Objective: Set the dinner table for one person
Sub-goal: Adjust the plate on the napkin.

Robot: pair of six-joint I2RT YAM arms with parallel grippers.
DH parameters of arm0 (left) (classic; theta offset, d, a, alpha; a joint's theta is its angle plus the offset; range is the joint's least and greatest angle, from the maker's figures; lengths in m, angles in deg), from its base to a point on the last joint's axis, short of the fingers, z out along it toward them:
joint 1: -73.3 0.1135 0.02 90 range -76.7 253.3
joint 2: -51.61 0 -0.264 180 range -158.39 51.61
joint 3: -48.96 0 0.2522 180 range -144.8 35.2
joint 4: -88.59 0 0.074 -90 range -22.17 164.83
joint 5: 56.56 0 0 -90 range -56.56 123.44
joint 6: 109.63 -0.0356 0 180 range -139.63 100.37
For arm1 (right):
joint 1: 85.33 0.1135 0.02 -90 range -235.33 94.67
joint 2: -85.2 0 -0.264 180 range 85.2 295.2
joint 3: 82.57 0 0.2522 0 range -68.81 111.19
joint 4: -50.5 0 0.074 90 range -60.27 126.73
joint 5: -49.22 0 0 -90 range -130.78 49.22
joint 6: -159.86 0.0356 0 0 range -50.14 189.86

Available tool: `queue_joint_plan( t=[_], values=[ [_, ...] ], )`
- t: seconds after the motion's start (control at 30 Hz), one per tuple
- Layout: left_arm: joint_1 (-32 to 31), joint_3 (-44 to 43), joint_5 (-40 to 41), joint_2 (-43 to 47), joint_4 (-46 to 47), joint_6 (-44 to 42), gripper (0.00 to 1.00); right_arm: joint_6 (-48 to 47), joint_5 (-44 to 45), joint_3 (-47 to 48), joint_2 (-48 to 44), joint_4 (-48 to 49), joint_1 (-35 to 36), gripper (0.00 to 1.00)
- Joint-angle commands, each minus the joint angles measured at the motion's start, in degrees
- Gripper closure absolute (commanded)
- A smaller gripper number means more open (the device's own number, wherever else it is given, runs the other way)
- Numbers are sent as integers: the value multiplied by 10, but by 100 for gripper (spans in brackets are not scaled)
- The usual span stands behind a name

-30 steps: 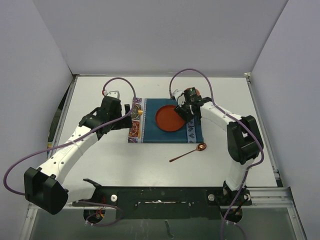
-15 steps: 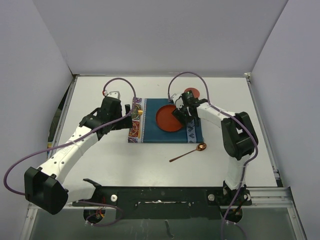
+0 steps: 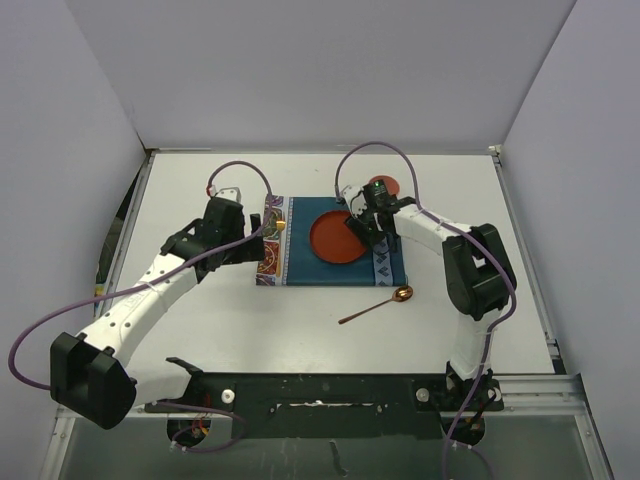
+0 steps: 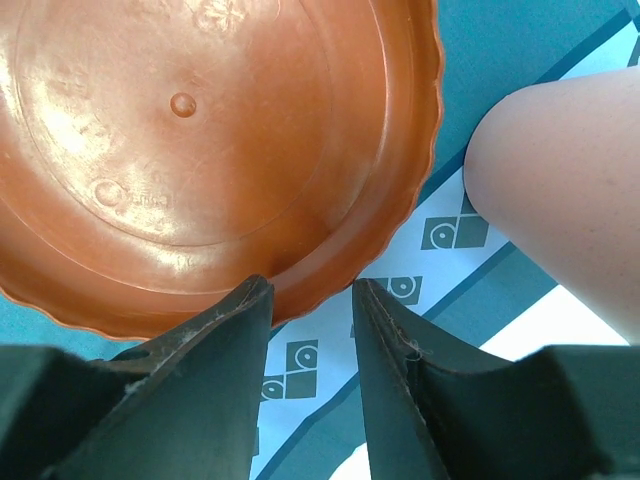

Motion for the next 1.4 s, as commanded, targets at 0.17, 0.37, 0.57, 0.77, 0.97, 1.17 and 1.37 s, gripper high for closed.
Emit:
queue_joint_plan(
  t=[0.17, 0.37, 0.57, 0.77, 0.97, 1.17, 1.37],
  values=[
    [4, 1, 5, 19, 32, -9, 2, -3, -25, 29, 13, 20, 8, 63],
    [4, 7, 4, 21, 35, -6, 2, -6, -34, 35, 29, 14, 25, 63],
    [4, 18, 3, 28, 37, 0, 2, -15, -25, 36, 36, 16, 47, 64],
    [4, 18, 4, 29, 38, 1, 2, -22, -22, 31, 29, 13, 49, 64],
    [4, 12, 0, 21, 50, -2, 2, -34, -5, 31, 2, 11, 50, 65],
    [4, 5, -7, 12, 53, -7, 2, -41, 4, 31, 0, 18, 49, 65],
    [4, 12, -11, 12, 55, -6, 2, -41, 10, 56, 17, 12, 51, 85]
  ],
)
